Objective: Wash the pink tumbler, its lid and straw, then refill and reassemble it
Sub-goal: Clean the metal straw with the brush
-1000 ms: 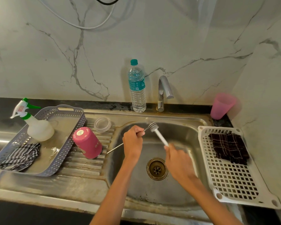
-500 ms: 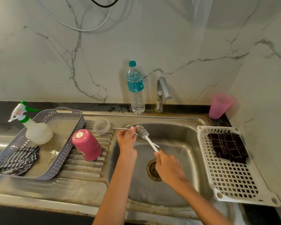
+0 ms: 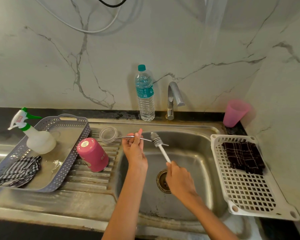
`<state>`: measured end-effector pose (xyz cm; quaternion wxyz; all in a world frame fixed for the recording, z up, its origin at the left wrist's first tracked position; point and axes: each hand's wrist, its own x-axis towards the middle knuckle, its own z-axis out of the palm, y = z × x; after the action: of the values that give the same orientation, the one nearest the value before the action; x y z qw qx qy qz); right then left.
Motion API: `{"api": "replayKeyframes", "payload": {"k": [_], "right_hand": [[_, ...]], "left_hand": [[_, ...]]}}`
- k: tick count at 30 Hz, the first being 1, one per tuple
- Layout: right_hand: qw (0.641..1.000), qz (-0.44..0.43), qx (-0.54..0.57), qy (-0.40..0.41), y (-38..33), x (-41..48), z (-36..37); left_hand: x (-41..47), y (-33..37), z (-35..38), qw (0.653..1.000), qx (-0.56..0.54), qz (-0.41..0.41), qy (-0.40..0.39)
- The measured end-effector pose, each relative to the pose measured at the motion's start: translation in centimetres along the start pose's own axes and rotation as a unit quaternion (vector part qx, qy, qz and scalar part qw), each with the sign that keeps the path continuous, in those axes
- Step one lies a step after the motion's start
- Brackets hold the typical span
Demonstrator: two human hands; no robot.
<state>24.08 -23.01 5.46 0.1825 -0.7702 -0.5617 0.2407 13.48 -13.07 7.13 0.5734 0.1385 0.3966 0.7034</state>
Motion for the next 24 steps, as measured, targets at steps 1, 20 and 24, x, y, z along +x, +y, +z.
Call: {"api": "replayKeyframes", "payload": {"k": [1,20,24], "right_hand": [[1.000,0.010,0.004,0.002,0.1,0.2,-0.1],[1.000,-0.004,-0.021,-0.001,-1.0,0.7,1.8],[0.996,0.086,0.002,-0.035,2.3,2.0,1.6]], "left_hand": [[-0.1,-0.2,0.0,1.000,0.005,0.003,-0.002],[0.0,-0.2,0.0,0.997,0.065,0.036,0.002],[0.7,1.7,-0.5,0.995,0.080,0.063,-0.021]]}}
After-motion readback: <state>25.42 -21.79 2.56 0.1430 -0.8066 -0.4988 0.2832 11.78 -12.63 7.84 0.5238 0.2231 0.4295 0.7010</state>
